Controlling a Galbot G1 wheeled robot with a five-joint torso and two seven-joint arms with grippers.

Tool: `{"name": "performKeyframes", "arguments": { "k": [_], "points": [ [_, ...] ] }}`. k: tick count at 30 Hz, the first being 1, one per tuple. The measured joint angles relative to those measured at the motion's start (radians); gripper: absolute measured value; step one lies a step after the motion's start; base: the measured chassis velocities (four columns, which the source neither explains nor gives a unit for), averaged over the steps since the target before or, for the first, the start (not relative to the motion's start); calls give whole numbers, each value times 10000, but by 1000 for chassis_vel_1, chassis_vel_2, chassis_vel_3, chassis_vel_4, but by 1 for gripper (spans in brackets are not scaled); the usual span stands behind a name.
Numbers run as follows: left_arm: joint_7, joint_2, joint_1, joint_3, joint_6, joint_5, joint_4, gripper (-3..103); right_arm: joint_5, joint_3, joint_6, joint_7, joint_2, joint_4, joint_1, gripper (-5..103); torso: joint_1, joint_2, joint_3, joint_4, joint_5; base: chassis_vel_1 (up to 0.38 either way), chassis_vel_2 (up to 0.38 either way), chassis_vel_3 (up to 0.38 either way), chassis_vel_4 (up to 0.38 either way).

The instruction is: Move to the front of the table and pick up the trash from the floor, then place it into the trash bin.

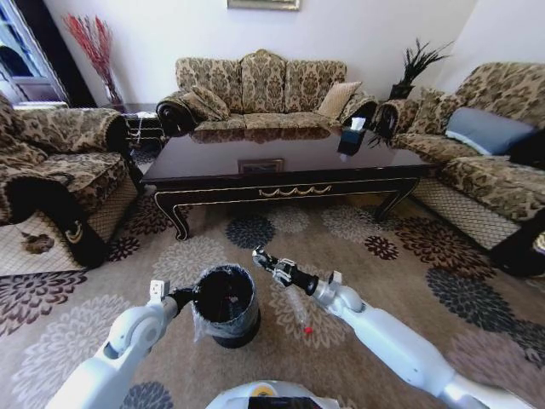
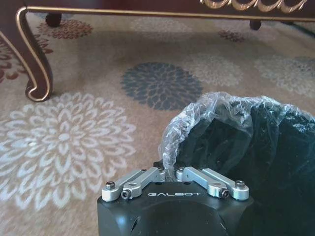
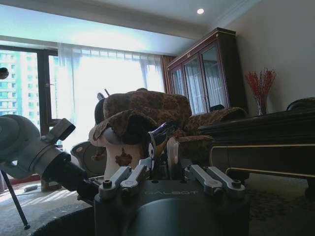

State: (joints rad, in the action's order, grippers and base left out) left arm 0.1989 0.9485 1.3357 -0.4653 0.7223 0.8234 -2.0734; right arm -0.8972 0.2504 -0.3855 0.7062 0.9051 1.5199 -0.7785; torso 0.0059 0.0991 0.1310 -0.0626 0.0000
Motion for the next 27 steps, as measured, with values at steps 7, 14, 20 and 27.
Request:
{"name": "performKeyframes", "arguments": {
  "k": [7, 14, 20, 27],
  "points": [
    [27, 195, -508, 286, 4, 13, 173, 4, 293, 654, -3, -42, 276, -141, 573, 25, 0, 0, -1, 1, -2, 0, 0, 0, 0],
    [5, 437, -509, 191, -80, -22, -23, 4, 699, 1128, -50, -49, 404, -109, 656, 25, -1, 0, -2, -1, 0, 0, 0, 0, 0],
    [-4, 554, -238, -91, -85, -37, -327, 4, 1023, 1302, -55, -274, 343, -51, 662, 25, -1, 0, -2, -1, -1, 0, 0, 0, 0],
    [-32, 535, 180, -444, -85, -45, -751, 4, 977, 1182, -20, -511, 55, 415, 591, 42, -1, 0, -3, 0, -1, 0, 0, 0, 0]
  ]
}}
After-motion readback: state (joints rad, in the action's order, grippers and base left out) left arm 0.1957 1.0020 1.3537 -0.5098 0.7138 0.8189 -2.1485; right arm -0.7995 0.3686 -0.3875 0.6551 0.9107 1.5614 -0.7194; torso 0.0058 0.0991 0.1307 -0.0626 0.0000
